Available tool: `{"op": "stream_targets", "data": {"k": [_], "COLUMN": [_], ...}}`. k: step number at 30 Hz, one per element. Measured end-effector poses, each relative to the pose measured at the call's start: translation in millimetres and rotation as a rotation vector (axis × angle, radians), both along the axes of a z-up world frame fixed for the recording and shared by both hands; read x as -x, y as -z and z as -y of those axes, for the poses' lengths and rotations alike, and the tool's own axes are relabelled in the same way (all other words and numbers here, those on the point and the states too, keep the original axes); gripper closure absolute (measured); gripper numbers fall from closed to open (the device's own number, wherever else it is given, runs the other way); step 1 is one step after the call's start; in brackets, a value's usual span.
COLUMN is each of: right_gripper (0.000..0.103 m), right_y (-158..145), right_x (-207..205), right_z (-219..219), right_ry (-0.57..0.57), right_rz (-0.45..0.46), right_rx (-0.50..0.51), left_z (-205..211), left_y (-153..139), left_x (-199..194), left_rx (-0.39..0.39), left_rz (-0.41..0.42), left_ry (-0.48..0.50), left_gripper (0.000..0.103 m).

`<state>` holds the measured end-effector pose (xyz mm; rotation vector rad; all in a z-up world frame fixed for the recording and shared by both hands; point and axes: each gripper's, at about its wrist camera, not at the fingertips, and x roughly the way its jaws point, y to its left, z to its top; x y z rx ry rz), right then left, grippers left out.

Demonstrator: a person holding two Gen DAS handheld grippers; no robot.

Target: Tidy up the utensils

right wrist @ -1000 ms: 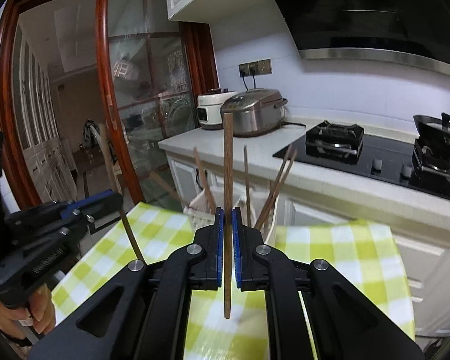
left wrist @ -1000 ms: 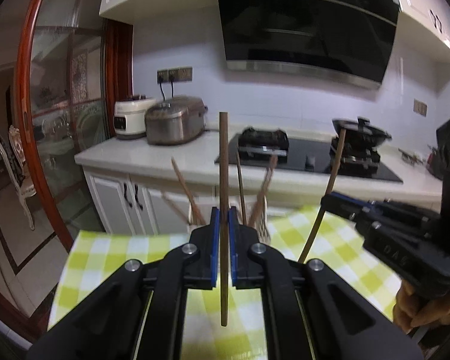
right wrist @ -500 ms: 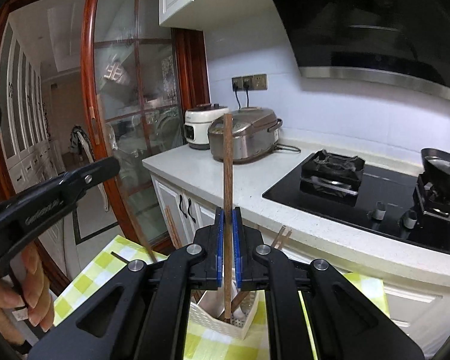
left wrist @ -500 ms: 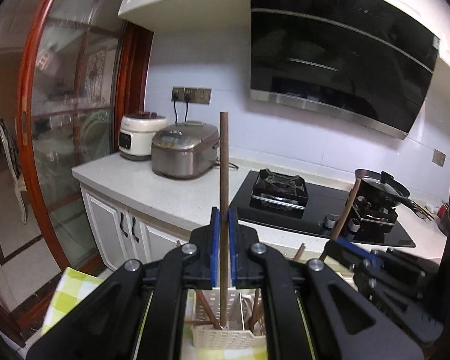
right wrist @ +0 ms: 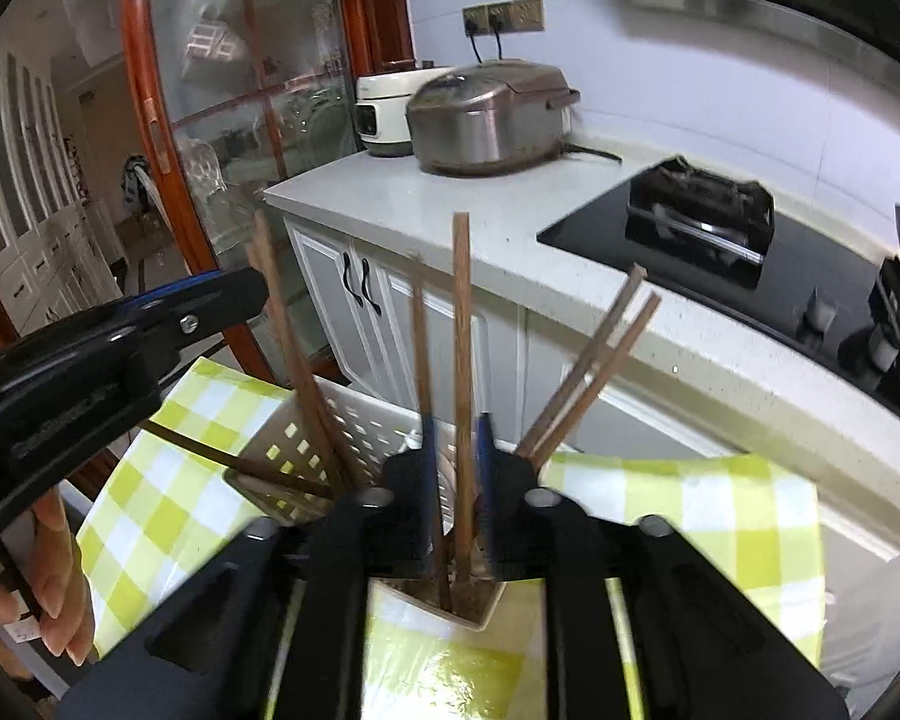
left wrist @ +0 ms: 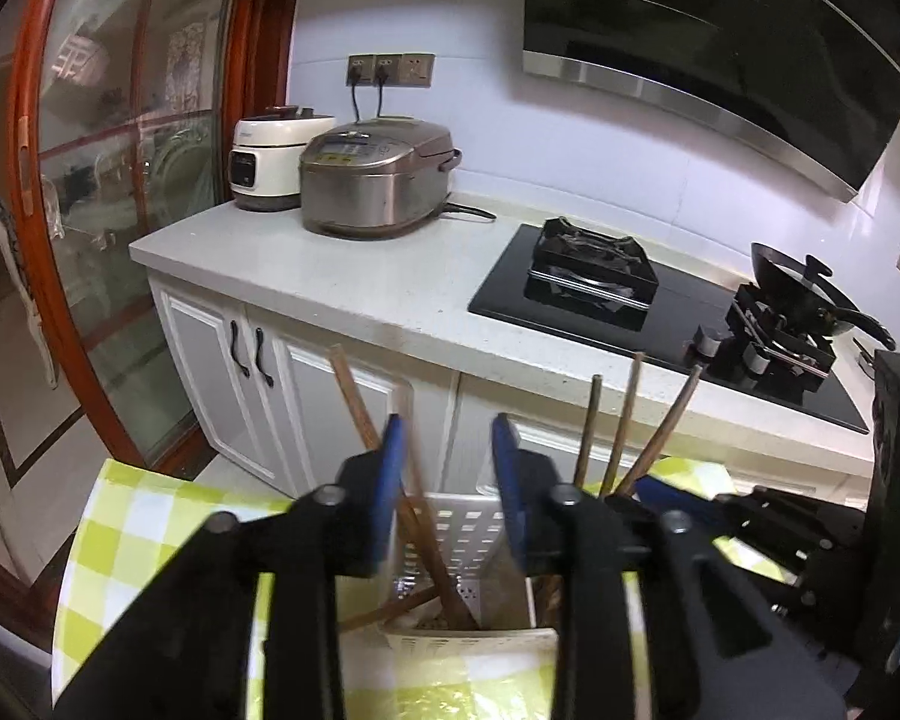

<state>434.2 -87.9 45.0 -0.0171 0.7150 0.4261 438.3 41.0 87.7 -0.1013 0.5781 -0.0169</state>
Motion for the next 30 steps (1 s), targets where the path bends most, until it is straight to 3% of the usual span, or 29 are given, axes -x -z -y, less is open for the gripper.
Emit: {"op": "stream_targets", "data": {"k": [1,2,4,8,11,13,17,21,30], "right_gripper": [0.056,0.052,0.052,0.052,0.046,0.029,0.019,0.018,0.018], "right_y": [-1,-2,-9,-26,-38,-46,-55,-52,-23], "right_x": [2,4,11,35,57,78,118,152,216], "right_z": [3,6,12,25,33,39,47,57,63], "right_ry": [0.004,0.007,0.014,0.034,0.056,0.084,0.116,0.143,0.186], "right_rz": [0.008,0.017,0.036,0.088,0.139,0.197,0.275,0.313,0.318], "right_rx": [-0.016,-0.026,-0.032,-0.035,-0.027,-0.010,0.008,-0.019,-0.083], "left_z": [-1,-2,-6,-16,-19,-18,-14,-12,-14], "left_y": [0,-2,-7,-22,-34,-42,-55,-54,-26], "left_x": [3,7,15,50,78,99,142,189,245], "left_rx": [-0.008,-0.015,-0.021,-0.027,-0.032,-0.050,-0.114,-0.119,-0.079], "left_rz": [0.004,0.012,0.033,0.120,0.185,0.224,0.289,0.367,0.372], "left_ry": [-0.005,-0.011,-0.026,-0.099,-0.140,-0.168,-0.195,-0.196,-0.189], "left_gripper": [0.072,0.070,0.059,0.021,0.005,0.005,0.005,0.004,0.004]}}
